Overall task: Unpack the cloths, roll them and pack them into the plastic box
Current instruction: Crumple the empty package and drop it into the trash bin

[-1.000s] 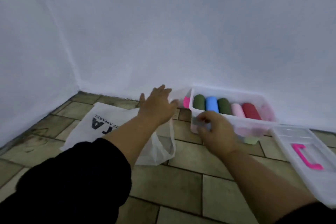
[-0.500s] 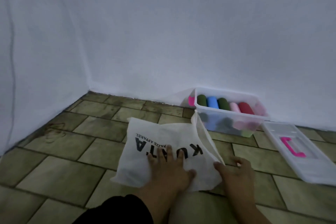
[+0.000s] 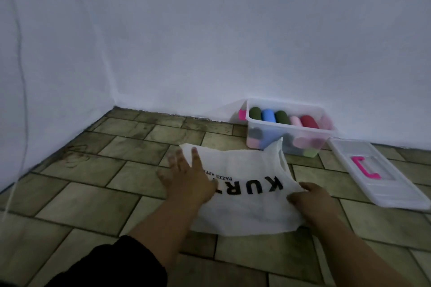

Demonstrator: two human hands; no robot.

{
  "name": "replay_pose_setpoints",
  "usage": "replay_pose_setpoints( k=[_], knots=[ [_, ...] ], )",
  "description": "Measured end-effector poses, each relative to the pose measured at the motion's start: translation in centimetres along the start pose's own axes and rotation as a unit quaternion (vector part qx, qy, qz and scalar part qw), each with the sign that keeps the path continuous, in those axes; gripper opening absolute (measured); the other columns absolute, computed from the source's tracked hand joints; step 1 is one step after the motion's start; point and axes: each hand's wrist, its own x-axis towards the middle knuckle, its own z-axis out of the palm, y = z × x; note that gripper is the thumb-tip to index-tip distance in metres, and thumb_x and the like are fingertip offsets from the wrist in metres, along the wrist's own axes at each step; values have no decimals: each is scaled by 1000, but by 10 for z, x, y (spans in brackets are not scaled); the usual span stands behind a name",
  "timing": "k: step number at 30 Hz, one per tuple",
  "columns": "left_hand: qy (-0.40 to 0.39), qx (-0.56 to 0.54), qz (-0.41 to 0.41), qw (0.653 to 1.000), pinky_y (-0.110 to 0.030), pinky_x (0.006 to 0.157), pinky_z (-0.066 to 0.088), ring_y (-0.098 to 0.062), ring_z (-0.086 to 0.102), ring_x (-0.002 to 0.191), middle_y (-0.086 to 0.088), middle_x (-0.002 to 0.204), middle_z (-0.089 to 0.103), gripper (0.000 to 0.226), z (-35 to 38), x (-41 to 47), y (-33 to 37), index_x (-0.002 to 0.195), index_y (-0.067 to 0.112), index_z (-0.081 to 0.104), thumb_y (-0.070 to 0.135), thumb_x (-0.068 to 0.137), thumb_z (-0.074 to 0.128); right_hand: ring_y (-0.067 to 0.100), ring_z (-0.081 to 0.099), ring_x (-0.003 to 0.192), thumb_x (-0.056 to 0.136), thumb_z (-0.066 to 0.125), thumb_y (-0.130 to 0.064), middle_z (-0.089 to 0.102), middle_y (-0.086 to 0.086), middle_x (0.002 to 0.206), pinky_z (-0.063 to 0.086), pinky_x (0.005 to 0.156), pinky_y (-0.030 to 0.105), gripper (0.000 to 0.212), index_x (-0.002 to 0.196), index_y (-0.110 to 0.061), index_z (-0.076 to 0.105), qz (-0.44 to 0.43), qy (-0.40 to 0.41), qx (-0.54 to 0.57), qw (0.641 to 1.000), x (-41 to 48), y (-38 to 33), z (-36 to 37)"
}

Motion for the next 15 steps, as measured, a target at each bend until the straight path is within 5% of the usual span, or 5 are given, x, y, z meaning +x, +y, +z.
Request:
replay_pose_setpoints(
  k=[4, 7, 11, 13, 15],
  knots=[
    [-149, -350, -59, 923, -41, 107, 36, -32, 37, 132, -17, 152, 27, 99, -14, -8, 2, 149, 14, -16, 38, 89, 59, 27, 60, 97, 82, 56, -13, 62, 10, 115, 46, 78, 31, 40, 122, -17, 62, -157, 92, -135, 974, -9, -18, 12],
    [-211, -550, -136, 797, -48, 103, 41, -37, 48, 122, -18, 143, 42, 81, -18, -15, 32, 151, 19, 6, 48, 91, 51, 19, 57, 101, 82, 54, -41, 57, 4, 121, 48, 84, 31, 49, 128, -24, 55, -310, 53, -167, 934, -39, -32, 52],
    [-286, -680, -182, 650, -51, 103, 40, -37, 55, 114, -20, 124, 58, 64, -30, -7, 42, 132, 6, 47, 52, 87, 54, 20, 39, 130, 63, 39, -80, 43, -2, 143, 26, 110, 49, 99, 146, -30, 21, -328, -99, -267, 901, -63, -26, 93],
    [-259, -685, -188, 655, -54, 100, 42, -39, 56, 113, -20, 127, 57, 71, -32, 0, 43, 138, 10, 40, 49, 83, 62, 14, 42, 122, 71, 43, -73, 52, -7, 128, 20, 112, 51, 67, 127, -37, 45, -349, -113, -301, 880, -56, -14, 90],
    [-144, -622, -229, 735, -53, 102, 40, -39, 48, 121, -19, 138, 46, 100, -29, 13, 48, 150, 18, 5, 42, 79, 71, 3, 48, 103, 82, 49, -52, 59, -17, 100, 14, 115, 49, 23, 95, -37, 58, -391, -95, -251, 881, -49, -1, 80]
  ],
)
